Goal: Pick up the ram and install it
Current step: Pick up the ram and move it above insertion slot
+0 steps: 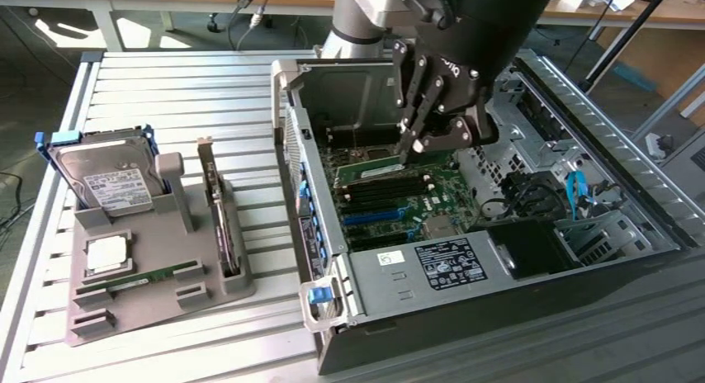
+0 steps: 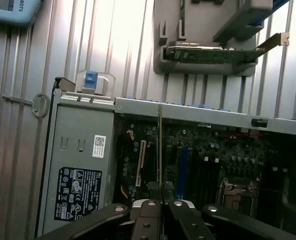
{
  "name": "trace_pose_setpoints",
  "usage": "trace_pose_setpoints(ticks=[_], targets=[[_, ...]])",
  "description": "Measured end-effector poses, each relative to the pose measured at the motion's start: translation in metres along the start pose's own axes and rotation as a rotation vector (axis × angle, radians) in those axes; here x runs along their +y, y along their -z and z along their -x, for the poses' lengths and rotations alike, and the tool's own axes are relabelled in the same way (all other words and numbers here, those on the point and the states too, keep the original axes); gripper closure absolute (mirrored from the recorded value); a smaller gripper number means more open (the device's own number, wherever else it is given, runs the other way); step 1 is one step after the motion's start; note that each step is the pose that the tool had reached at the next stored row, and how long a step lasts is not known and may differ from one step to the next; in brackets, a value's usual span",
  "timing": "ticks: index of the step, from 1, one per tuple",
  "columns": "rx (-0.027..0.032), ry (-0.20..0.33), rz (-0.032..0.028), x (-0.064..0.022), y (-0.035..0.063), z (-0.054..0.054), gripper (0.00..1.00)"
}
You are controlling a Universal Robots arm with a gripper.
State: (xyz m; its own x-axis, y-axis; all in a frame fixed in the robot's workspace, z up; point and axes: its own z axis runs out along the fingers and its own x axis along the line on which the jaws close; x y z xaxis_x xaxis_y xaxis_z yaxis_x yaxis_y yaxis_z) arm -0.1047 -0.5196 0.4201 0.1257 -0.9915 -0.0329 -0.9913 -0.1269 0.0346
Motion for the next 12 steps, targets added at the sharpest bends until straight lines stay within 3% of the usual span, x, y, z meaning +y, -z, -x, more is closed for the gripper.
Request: trace_pose_setpoints(ticks=[7, 9, 12], targets=[[-0.0005, 0.0, 0.0039, -0.0317, -0.0032, -0.002, 0.88], [-0.0007, 0.0, 0.0062, -0.046, -0.0057, 0.0, 0.88], [-0.0009, 0.0, 0.007, -0.0536, -0.0109, 0.008, 0.88]])
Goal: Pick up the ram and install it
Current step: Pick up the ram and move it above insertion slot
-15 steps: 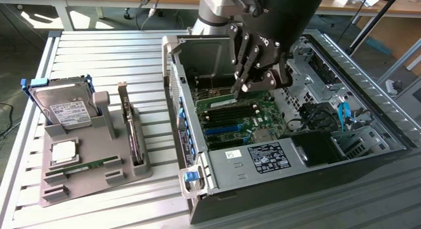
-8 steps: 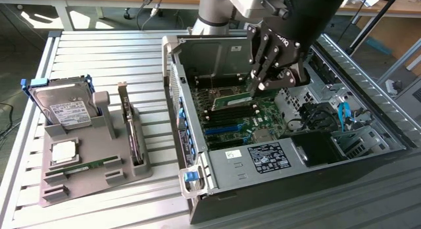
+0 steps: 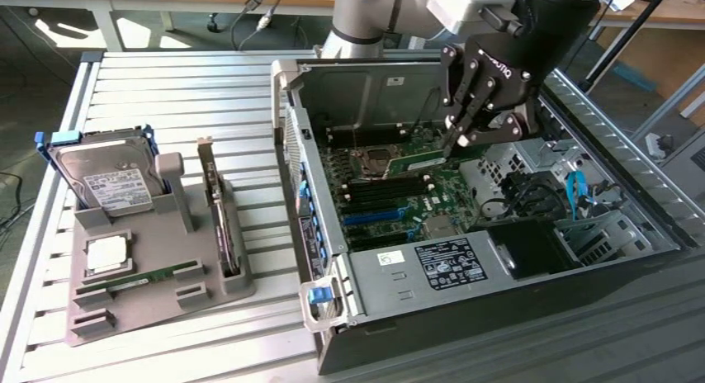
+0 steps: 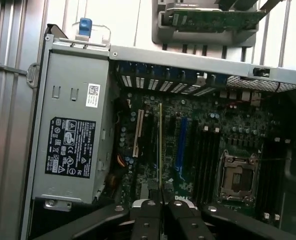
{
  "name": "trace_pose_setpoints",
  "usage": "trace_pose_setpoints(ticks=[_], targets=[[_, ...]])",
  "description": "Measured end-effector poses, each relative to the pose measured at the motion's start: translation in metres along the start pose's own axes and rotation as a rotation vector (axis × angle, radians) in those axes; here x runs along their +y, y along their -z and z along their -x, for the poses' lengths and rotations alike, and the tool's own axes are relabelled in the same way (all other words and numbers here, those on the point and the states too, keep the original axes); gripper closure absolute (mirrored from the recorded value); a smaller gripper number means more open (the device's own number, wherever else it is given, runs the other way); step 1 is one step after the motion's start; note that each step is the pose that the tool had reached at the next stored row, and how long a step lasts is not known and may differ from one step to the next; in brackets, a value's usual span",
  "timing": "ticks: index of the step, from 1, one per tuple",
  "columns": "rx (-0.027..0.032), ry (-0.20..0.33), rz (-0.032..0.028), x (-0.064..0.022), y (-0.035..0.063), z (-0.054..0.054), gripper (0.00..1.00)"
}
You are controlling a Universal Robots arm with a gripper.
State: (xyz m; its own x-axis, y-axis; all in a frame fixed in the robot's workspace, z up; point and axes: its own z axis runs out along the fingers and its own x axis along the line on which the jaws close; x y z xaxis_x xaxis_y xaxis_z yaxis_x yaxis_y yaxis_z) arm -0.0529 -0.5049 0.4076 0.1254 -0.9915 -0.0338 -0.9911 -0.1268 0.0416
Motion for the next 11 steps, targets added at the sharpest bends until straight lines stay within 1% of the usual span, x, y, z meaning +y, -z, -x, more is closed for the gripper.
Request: trace_pose_setpoints(ticks=[2, 5, 8, 11], targets=[[0.0001, 0.0, 0.0001, -0.0016, -0.0029, 0.009, 0.88], [0.0, 0.0, 0.0, -0.0028, -0.0065, 0.018, 0.88], [0.0, 0.0, 0.0005, -0.0047, -0.0112, 0.023, 0.88], [0.0001, 0.0, 0.0017, -0.0118, -0.017, 0.026, 0.88]])
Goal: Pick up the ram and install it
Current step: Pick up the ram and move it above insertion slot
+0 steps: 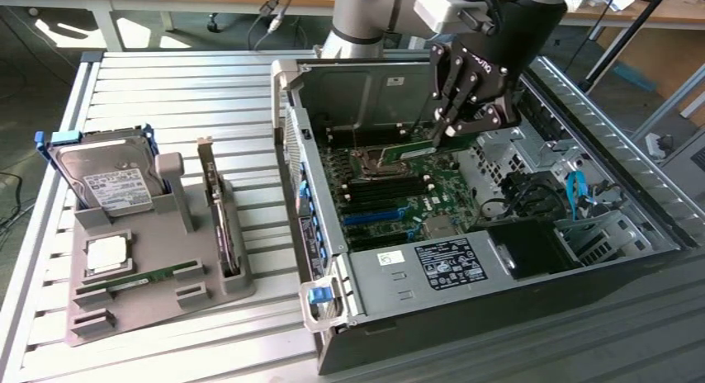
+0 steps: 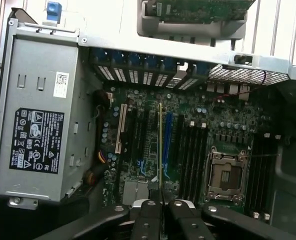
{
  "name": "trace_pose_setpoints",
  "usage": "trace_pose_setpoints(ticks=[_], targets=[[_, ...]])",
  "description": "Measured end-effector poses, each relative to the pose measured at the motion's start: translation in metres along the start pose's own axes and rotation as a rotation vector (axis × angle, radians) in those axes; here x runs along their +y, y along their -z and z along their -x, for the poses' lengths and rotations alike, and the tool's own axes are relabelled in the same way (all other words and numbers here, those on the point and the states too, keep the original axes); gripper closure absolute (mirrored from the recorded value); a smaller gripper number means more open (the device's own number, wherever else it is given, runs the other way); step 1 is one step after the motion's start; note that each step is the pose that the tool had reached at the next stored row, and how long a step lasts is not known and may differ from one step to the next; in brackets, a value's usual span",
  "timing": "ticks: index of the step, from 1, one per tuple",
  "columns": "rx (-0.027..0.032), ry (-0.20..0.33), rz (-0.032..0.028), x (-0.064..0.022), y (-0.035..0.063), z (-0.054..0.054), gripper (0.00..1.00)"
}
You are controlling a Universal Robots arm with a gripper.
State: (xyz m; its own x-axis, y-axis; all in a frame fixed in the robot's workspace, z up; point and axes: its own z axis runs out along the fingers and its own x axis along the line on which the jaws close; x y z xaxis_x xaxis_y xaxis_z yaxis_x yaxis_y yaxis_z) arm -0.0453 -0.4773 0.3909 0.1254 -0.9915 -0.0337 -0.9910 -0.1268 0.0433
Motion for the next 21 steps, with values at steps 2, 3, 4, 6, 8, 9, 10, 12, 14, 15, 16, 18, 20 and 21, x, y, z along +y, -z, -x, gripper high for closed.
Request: trace_pose_setpoints(ticks=[2, 3, 4, 6, 8, 9, 10, 12, 14, 15, 16, 18, 20, 21], targets=[[0.0032, 0.0, 0.001, -0.0055, -0.0049, 0.003, 0.88], [0.0049, 0.0, 0.0012, -0.0061, -0.0067, 0.004, 0.88], [0.0072, 0.0, 0.0015, -0.0075, -0.0102, 0.008, 0.88], [0.0111, -0.001, 0.0021, -0.0101, -0.0158, 0.015, 0.88], [0.0132, -0.001, 0.0023, -0.0113, -0.0196, 0.02, 0.88], [0.0139, -0.001, 0.0024, -0.0118, -0.0216, 0.023, 0.88], [0.0144, -0.001, 0.0024, -0.0123, -0.0236, 0.026, 0.88], [0.016, -0.001, 0.0027, -0.0137, -0.0279, 0.031, 0.88], [0.0168, -0.001, 0.0031, -0.0192, -0.0328, 0.033, 0.88], [0.0167, -0.001, 0.0035, -0.0227, -0.0348, 0.033, 0.88], [0.017, -0.001, 0.0039, -0.0278, -0.0378, 0.033, 0.88], [0.0167, -0.01, 0.0038, -0.0315, -0.041, 0.033, 0.88], [0.0158, -0.031, 0.0033, -0.0325, -0.0441, 0.033, 0.88], [0.015, -0.048, 0.0028, -0.0329, -0.0463, 0.033, 0.88]])
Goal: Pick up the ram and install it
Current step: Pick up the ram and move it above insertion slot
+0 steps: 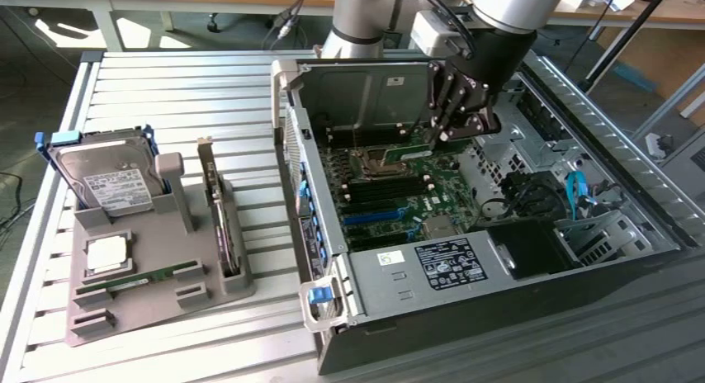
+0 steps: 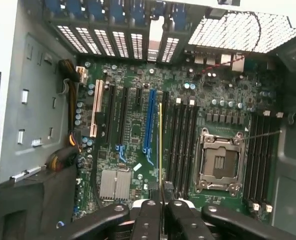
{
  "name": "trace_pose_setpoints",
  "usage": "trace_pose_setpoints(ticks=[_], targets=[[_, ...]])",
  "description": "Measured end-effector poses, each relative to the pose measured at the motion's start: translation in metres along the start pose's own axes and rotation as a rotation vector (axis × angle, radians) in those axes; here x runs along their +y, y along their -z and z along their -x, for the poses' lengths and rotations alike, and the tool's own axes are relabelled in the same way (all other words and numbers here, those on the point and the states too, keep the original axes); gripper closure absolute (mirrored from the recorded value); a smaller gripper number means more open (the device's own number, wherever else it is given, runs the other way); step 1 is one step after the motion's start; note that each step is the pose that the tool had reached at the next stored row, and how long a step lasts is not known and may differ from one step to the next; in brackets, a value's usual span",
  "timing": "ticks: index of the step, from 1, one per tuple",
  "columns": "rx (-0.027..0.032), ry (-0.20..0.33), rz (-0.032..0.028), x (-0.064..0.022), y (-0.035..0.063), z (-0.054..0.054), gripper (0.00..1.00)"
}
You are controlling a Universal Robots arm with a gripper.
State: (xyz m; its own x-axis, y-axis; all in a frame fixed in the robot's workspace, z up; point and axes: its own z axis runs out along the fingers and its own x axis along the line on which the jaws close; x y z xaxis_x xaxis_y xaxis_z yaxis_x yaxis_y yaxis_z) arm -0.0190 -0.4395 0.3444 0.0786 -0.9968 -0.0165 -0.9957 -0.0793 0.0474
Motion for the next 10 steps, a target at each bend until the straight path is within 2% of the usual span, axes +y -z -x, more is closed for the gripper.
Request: trace_pose_setpoints(ticks=[2, 10], targets=[[-0.0007, -0.025, -0.0003, -0.0018, -0.0032, 0.0003, 0.88], [-0.0005, -0.025, -0.0003, -0.0032, -0.0033, 0.0003, 0.88]])
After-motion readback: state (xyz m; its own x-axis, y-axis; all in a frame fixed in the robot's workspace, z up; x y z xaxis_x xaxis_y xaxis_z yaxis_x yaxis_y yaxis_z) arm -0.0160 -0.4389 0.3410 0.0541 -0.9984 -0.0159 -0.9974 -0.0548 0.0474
